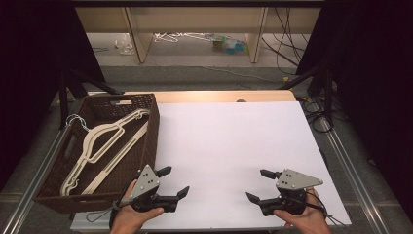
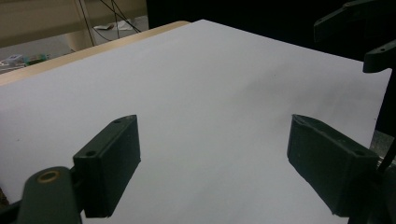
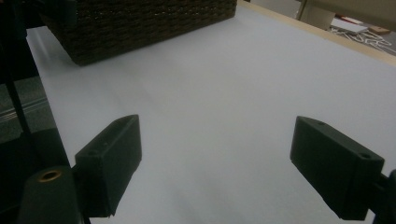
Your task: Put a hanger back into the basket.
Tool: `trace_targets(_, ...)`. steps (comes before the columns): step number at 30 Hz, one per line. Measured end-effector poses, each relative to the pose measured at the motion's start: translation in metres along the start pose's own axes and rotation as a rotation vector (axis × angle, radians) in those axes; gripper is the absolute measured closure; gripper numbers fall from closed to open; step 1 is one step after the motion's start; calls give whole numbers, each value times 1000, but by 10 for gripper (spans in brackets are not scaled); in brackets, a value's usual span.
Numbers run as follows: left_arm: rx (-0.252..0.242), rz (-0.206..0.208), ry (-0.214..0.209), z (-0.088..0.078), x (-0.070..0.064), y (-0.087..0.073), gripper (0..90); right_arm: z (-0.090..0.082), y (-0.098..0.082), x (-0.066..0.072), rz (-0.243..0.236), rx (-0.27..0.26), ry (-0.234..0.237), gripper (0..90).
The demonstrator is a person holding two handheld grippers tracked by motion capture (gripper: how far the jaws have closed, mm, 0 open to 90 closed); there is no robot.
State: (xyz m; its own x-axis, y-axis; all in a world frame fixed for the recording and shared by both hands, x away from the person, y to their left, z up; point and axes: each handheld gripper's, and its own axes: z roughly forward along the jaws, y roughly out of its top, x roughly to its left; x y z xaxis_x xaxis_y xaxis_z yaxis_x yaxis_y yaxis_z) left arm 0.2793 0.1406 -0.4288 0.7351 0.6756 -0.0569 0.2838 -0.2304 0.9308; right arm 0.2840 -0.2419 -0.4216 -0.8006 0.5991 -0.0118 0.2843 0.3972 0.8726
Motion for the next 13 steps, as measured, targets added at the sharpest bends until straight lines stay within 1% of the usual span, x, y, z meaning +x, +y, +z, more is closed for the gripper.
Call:
trace_targets(3, -1, 0, -2, 0, 0, 0, 171, 1, 0, -1, -7, -2, -2, 175)
trace_targets(4, 0, 0, -2, 0, 0, 0, 172, 1, -1, -1, 3, 8, 18, 175)
trace_targets(5, 0, 0, -2, 0, 0, 0, 172, 2, -1, -1, -13, -11, 4, 176)
trace_targets(8, 2, 7, -6, 0, 0, 0, 171, 1, -1, -1, -11, -7, -2, 176)
trace_targets(12, 2, 4, -4, 0, 0, 0, 171, 2, -1, -2, -13, -3, -3, 176)
trace_targets(13, 2, 12, -3, 0, 1, 0, 171, 2, -2, -1, -6, 3, -1, 177)
